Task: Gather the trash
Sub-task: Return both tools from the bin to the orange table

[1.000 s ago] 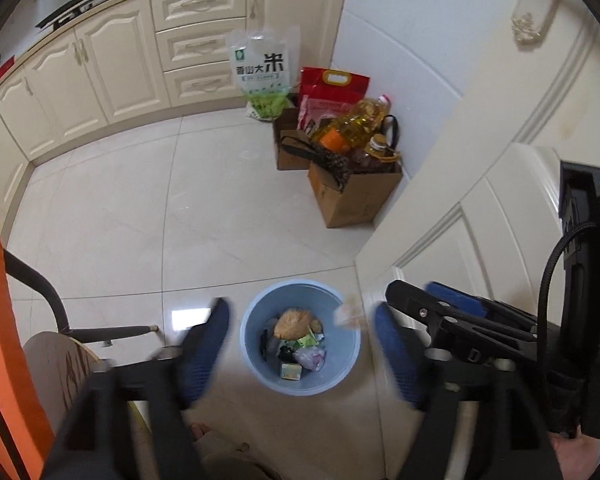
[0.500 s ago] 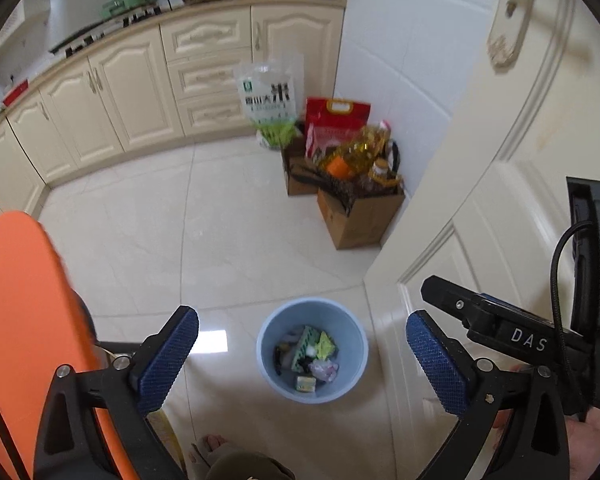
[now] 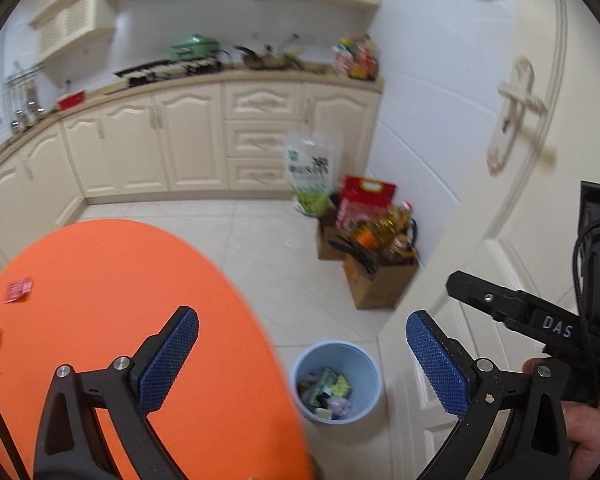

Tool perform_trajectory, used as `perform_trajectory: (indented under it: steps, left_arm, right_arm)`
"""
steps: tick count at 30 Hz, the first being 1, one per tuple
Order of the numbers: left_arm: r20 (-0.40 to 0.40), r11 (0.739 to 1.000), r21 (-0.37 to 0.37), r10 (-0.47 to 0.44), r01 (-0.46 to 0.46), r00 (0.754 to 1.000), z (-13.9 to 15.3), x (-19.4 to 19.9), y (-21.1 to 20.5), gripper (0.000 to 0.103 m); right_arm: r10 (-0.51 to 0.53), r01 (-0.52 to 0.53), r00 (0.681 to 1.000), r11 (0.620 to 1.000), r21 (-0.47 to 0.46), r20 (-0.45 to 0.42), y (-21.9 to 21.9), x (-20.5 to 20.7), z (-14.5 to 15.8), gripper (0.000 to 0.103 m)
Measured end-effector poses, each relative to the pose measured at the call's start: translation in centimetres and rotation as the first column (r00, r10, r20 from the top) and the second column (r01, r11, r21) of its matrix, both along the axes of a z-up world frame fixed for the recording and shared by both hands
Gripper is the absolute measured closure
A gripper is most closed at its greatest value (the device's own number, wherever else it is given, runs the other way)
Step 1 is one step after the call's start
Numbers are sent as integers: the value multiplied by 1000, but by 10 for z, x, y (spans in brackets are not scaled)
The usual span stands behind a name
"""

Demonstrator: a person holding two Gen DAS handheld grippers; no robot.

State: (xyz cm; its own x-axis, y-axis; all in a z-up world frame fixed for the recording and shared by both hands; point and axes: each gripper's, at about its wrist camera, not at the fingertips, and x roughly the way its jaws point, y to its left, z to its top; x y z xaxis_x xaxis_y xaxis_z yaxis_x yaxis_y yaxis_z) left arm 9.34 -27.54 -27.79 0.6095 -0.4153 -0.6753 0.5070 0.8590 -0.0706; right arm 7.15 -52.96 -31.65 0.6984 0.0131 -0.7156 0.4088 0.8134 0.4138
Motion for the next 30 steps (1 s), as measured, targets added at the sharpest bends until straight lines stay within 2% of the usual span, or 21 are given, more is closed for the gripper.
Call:
perform_trajectory:
  steps: [5,11,20,30]
  left_arm:
    - [47,996,-37,85,-83,995,18,-36,69,1]
    - [102,979,-79,195,-187,976,32,-77,138,1]
    - [130,925,-117,374,-361,918,33,-142,227,1]
    - [127,857,-151,510,-492,850,27,-202,276,1]
  right_arm:
    - [99,-96,994,994,-44,55,62,16,32,0]
    - [219,-207,970,971,-117,104,141,30,65,0]
    - [400,-369,907,905,-213,130,252,41,93,0]
    - [557,-500,823,804,-322,113,351,51,93,0]
